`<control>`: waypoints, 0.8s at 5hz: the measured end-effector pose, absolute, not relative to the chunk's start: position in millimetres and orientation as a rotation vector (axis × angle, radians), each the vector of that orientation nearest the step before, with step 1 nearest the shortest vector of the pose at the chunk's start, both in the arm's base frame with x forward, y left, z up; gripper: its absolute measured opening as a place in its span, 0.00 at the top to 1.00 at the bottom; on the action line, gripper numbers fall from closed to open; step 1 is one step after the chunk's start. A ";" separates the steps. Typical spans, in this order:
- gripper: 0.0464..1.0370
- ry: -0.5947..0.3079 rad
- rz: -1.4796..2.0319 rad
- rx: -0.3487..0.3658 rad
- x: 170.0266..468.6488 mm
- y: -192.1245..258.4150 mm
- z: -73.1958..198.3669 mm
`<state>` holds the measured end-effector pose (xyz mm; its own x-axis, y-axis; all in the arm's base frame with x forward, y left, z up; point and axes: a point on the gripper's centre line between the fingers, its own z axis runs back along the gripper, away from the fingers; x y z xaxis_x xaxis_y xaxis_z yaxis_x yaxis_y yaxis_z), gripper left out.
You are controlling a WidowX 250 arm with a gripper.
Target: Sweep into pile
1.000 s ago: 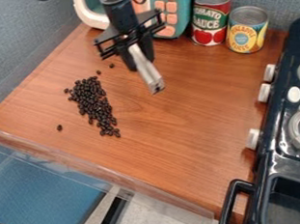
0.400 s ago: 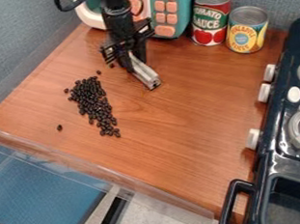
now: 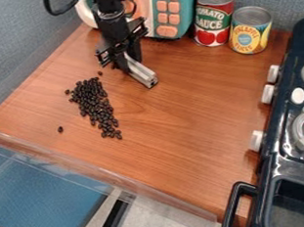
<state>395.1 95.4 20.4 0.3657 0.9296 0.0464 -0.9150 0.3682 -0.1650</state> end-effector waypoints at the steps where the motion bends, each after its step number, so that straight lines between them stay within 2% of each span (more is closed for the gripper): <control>1: 0.67 -0.135 1.200 -0.112 377.3 99.5 21.6; 4: 0.67 -0.132 1.198 -0.102 345.2 104.9 22.4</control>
